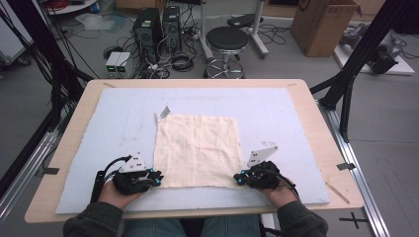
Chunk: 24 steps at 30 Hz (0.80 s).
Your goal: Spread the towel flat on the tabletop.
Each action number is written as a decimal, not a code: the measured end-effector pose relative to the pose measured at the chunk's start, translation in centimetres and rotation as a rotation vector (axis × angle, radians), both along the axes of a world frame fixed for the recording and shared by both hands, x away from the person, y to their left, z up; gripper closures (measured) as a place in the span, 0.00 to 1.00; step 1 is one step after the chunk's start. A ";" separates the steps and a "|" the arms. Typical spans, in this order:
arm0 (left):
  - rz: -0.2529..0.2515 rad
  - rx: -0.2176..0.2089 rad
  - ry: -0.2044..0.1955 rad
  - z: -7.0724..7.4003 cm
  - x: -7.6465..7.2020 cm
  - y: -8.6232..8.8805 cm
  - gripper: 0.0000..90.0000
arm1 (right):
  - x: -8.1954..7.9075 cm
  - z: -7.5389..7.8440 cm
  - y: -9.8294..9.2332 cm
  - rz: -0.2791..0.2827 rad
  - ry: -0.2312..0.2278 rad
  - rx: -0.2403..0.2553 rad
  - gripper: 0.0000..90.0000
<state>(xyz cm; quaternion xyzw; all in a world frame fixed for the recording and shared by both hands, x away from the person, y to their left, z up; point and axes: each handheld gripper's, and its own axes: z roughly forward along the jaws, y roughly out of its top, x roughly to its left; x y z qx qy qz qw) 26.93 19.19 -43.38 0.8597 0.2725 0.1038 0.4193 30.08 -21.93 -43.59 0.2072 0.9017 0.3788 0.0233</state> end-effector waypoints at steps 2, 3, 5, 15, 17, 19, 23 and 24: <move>-0.010 0.011 0.017 -0.2 0.0 0.0 0.88 | -0.1 0.0 0.0 0.007 0.001 0.000 0.98; -0.019 0.014 0.032 -0.2 0.0 0.0 0.88 | -0.1 0.0 0.0 0.003 0.006 0.002 0.98; -0.036 0.021 0.052 -0.5 -0.1 0.0 0.87 | -0.2 -0.1 0.0 0.003 0.007 0.001 0.98; -0.056 0.030 0.040 -0.6 -0.3 0.1 0.81 | 0.1 -0.2 -0.1 0.004 0.005 0.011 0.97; -0.066 0.030 0.038 -0.7 -0.3 0.1 0.88 | 0.2 -0.3 -0.1 0.007 0.011 0.012 0.97; -0.075 0.032 0.038 -0.6 -0.2 0.1 0.97 | 0.3 -0.3 -0.1 0.005 0.015 0.015 0.97; -0.077 0.036 0.036 -0.4 -0.3 0.3 0.99 | 0.6 -0.4 -0.1 0.004 0.013 0.024 0.97; -0.075 0.033 0.035 -0.4 -0.3 0.3 0.99 | 0.6 -0.3 -0.1 0.005 0.012 0.026 0.97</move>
